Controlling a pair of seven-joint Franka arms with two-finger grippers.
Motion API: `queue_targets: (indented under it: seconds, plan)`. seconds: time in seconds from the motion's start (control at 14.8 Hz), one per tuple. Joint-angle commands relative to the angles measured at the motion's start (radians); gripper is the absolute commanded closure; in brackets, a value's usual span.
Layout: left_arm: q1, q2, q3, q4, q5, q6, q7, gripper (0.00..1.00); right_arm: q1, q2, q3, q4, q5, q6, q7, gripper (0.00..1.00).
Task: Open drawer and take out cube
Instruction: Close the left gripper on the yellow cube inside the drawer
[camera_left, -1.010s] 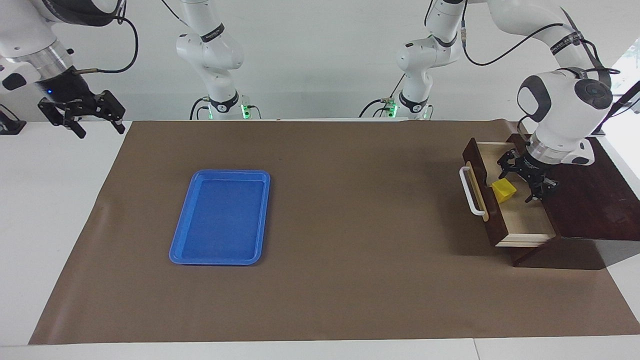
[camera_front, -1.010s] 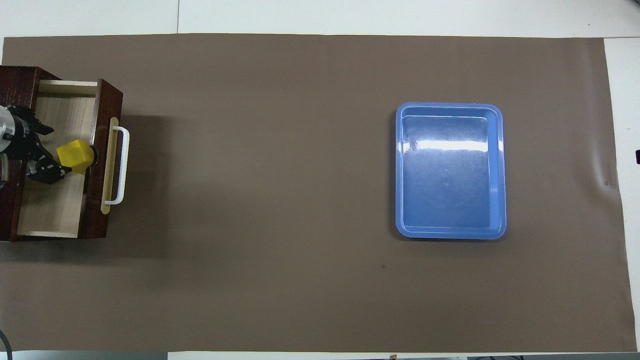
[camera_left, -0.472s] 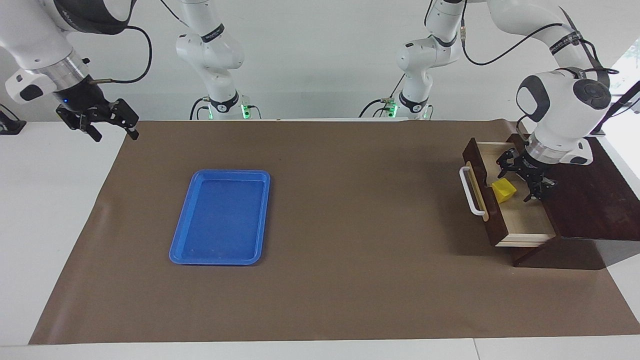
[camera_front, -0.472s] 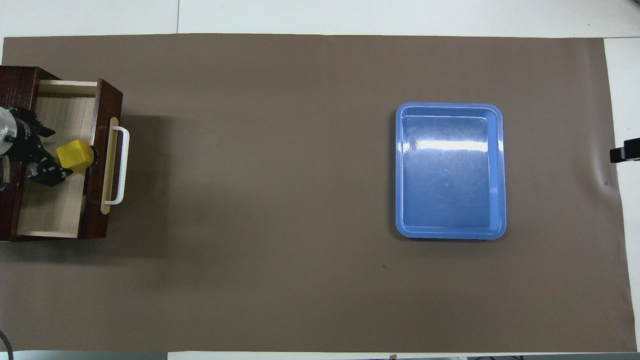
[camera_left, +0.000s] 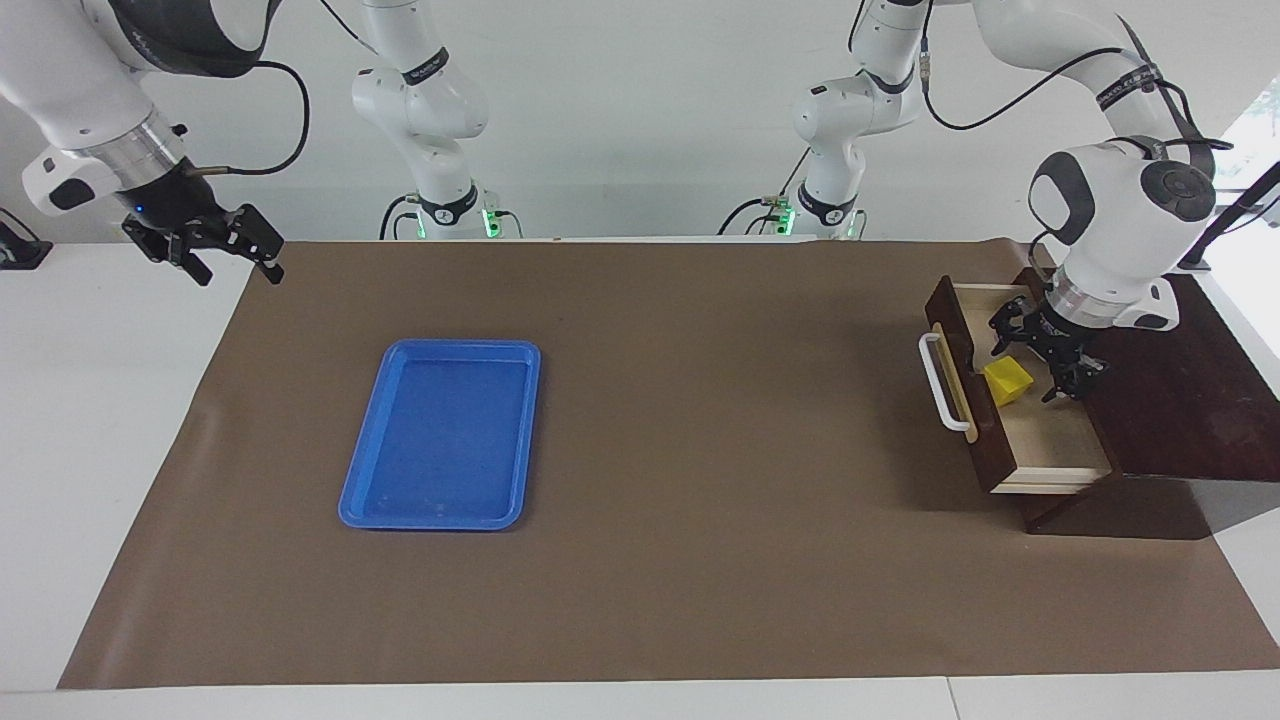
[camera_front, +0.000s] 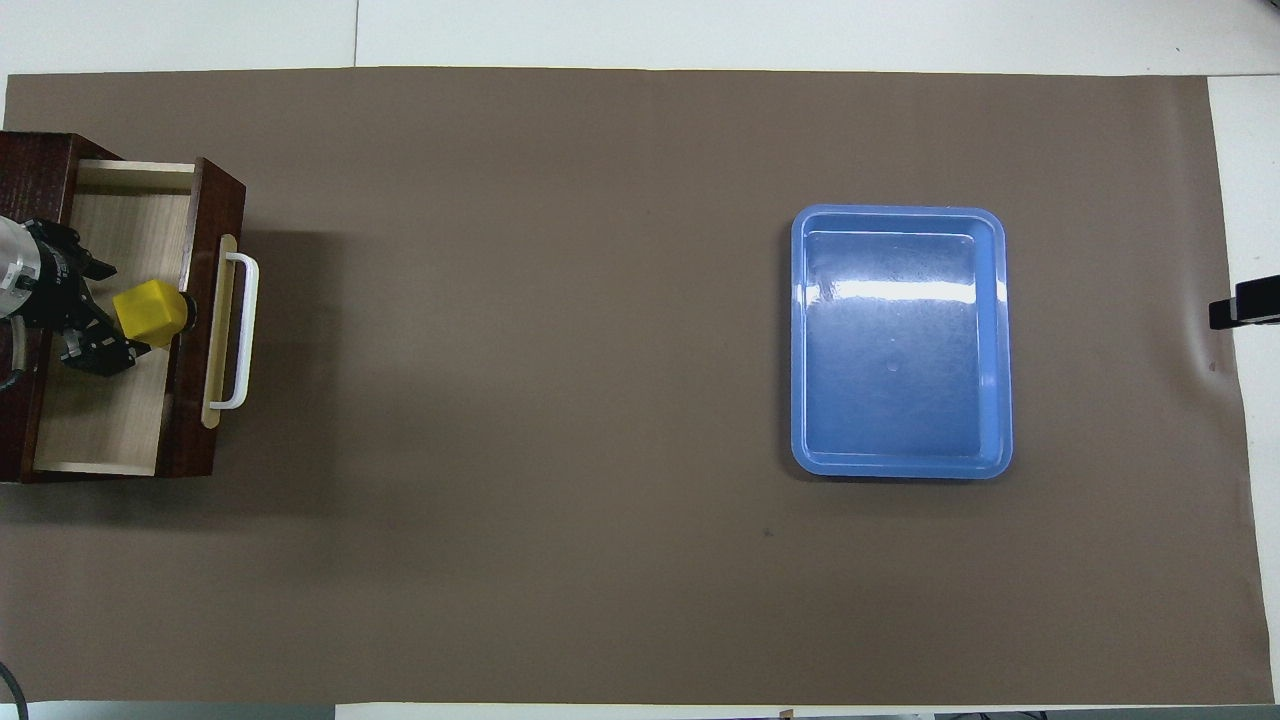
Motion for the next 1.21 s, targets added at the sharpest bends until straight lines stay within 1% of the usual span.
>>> queue_targets:
  seconds: [0.0, 0.07, 0.2, 0.34, 0.4, 0.47, 0.74, 0.81, 0.94, 1.01, 1.15]
  plan:
    - [0.005, -0.04, -0.002, -0.046, -0.011, 0.008, 0.016, 0.14, 0.005, -0.017, 0.0, -0.02, 0.007, -0.003, 0.03, 0.0]
    - [0.007, -0.041, -0.002, -0.047, -0.011, 0.007, 0.017, 0.27, 0.006, -0.02, 0.0, -0.027, 0.007, -0.002, 0.05, 0.0]
    - [0.007, -0.041, -0.003, -0.05, -0.011, 0.007, 0.017, 0.44, 0.008, -0.028, 0.0, -0.043, 0.006, 0.004, 0.058, 0.0]
    - [0.002, -0.041, -0.003, -0.05, -0.011, 0.005, 0.017, 0.59, 0.008, -0.028, 0.0, -0.044, 0.006, 0.004, 0.06, 0.0]
    - [0.002, -0.041, -0.003, -0.05, -0.011, 0.002, 0.019, 0.81, 0.008, -0.031, 0.0, -0.056, 0.006, 0.006, 0.063, 0.0]
    - [0.002, -0.041, -0.003, -0.05, -0.011, 0.0, 0.02, 1.0, 0.008, -0.037, 0.0, -0.066, 0.007, 0.006, 0.082, 0.0]
    - [-0.008, -0.041, -0.006, -0.029, -0.012, -0.029, 0.031, 1.0, 0.011, -0.045, 0.003, -0.089, 0.019, 0.007, 0.187, 0.0]
    - [-0.008, -0.041, -0.006, -0.009, -0.018, -0.045, 0.043, 1.0, 0.038, -0.045, 0.008, -0.101, 0.021, 0.009, 0.229, 0.0]
    - [-0.008, -0.041, -0.01, 0.038, -0.02, -0.101, 0.048, 1.0, 0.058, -0.045, 0.008, -0.115, 0.035, 0.015, 0.334, 0.0]
    - [-0.011, -0.04, -0.011, 0.072, -0.02, -0.134, 0.054, 1.0, 0.074, -0.045, 0.008, -0.13, 0.08, 0.018, 0.384, 0.0]
    - [-0.036, -0.024, -0.011, 0.19, -0.029, -0.241, 0.056, 1.0, 0.081, -0.036, 0.009, -0.139, 0.136, 0.02, 0.489, 0.0]
